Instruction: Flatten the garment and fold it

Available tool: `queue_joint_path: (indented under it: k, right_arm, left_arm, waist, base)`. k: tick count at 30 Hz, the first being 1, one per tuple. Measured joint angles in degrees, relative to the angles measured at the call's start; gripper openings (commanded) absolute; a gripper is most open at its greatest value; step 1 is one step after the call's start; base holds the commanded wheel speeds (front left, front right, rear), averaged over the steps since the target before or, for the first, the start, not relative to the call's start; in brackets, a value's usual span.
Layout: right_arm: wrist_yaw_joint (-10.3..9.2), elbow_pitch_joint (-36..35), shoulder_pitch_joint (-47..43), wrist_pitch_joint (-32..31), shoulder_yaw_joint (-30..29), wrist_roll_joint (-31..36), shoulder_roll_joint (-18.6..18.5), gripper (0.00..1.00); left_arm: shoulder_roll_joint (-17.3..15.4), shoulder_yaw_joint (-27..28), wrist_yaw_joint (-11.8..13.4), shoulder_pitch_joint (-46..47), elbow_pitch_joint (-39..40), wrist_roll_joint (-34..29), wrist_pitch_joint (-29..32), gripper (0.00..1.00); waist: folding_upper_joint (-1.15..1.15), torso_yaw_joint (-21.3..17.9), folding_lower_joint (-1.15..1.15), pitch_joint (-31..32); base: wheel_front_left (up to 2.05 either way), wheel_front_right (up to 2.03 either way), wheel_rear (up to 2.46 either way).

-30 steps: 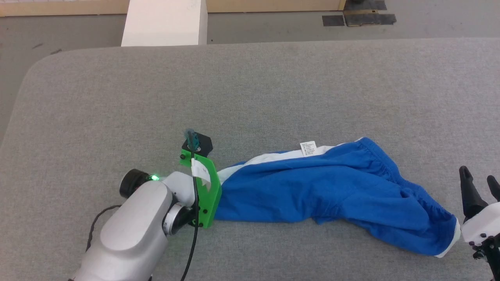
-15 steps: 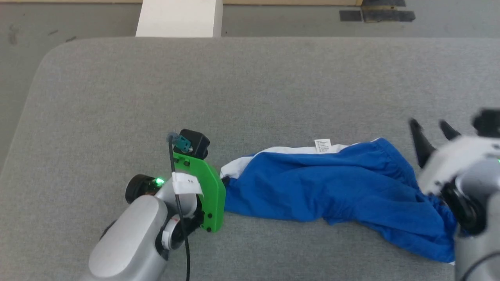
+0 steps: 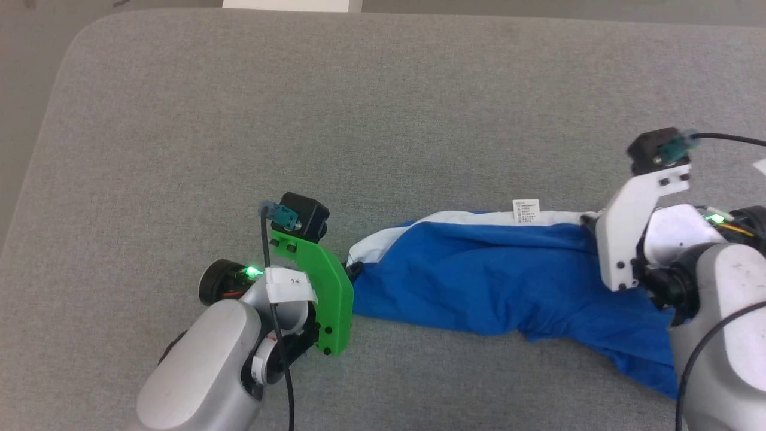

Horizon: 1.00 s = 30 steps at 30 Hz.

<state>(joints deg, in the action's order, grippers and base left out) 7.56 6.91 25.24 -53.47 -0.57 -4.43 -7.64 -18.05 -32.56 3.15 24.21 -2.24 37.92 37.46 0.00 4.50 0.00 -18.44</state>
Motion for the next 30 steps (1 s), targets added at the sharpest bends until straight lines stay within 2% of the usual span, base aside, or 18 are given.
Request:
queue_joint_path:
  k: [7,8,9,10,16,21,30]
  right_arm:
    - [0.00,-0.55,-0.66,-4.61,2.69,-0.68,-1.18,1.00]
    - [0.00,-0.54,-0.69,-5.09,2.72,-0.68,-1.19,0.87]
    - [0.00,-0.56,-0.69,-5.13,2.79,-0.68,-1.21,0.33]
    - [0.00,-0.68,-0.69,-5.00,2.83,-0.68,-1.23,0.00]
    - [0.00,-0.90,-0.68,-2.48,2.75,-1.26,-1.31,0.00]
    - [0.00,-1.27,-0.53,0.87,2.13,-2.76,-0.92,0.00]
    - [0.00,-2.40,3.04,6.05,1.69,-7.40,-0.91,0.00]
  left_arm:
    - [0.00,-0.10,0.00,0.32,0.36,-0.01,-0.22,0.00]
    - [0.00,-0.11,0.00,0.40,0.36,-0.01,-0.23,0.00]
    - [0.00,-0.12,0.00,0.46,0.36,-0.01,-0.23,0.00]
    - [0.00,-0.13,0.00,0.49,0.36,-0.01,-0.24,0.00]
    - [0.00,-0.15,0.00,0.49,0.23,0.01,-0.90,0.00]
    - [0.12,0.69,-0.12,0.56,-0.07,0.33,-3.78,0.00]
    - [0.16,5.38,-1.18,5.65,-2.09,1.08,-9.38,0.00]
  waist:
    - [0.00,-0.11,0.00,-0.52]
    - [0.00,-0.12,0.00,-0.57]
    - [0.00,-0.14,0.00,-0.61]
    - [0.00,-0.15,0.00,-0.62]
    - [0.00,-0.33,0.00,-0.32]
    - [0.00,-0.66,0.00,0.91]
    - [0.00,-1.50,0.00,5.74]
  base:
    - [0.00,0.00,0.00]
    - [0.00,0.00,0.00]
    - [0.00,0.00,0.00]
    - [0.00,0.00,0.00]
    - [0.00,0.00,0.00]
    - [0.00,0.00,0.00]
    - [0.00,0.00,0.00]
